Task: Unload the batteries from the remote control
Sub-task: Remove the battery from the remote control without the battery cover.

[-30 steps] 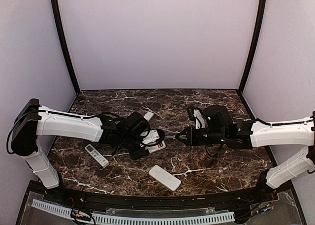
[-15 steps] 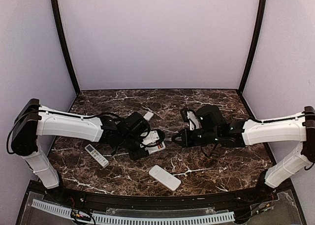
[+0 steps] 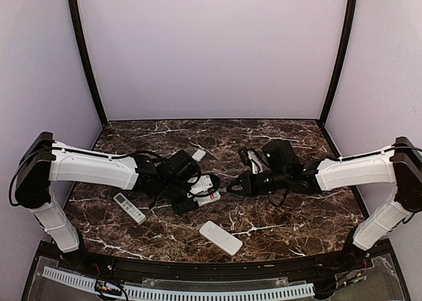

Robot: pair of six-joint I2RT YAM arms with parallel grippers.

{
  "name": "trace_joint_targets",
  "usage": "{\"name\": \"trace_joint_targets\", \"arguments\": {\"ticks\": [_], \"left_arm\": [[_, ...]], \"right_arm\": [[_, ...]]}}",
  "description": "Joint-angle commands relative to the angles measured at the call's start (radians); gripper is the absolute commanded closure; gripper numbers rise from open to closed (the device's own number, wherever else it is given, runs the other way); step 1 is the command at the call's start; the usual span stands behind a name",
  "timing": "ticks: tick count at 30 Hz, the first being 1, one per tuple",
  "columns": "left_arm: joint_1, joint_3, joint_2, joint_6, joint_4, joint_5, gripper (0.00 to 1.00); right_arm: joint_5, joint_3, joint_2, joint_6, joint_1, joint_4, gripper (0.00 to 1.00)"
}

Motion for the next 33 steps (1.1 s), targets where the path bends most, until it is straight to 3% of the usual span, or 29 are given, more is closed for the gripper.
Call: {"name": "trace_joint_targets", "arguments": {"ticks": [1, 10, 16, 26, 33], "left_arm": [[-0.006, 0.004, 0.001, -0.002, 0.01, 0.011, 0.95], [-0.006, 0.023, 0.042, -0.013, -0.013, 0.027, 0.95], [-0.003, 0.029, 0.052, -0.019, -0.016, 0.026, 0.95], [0.015, 0.052, 0.073, -0.044, -0.036, 0.041, 0.96], [0.101, 0.128, 0.126, -0.138, -0.12, 0.139, 0.95]], "right_arm": [[-0.121, -0.035, 0.019, 0.024, -0.034, 0.096, 1.0], [-0.299, -0.057, 0.039, 0.018, -0.066, 0.182, 1.0], [-0.308, -0.056, 0.058, -0.011, -0.068, 0.143, 1.0], [-0.202, -0.09, 0.006, 0.006, -0.068, 0.132, 1.0], [0.015, -0.147, -0.153, 0.049, -0.069, 0.082, 1.0]]}}
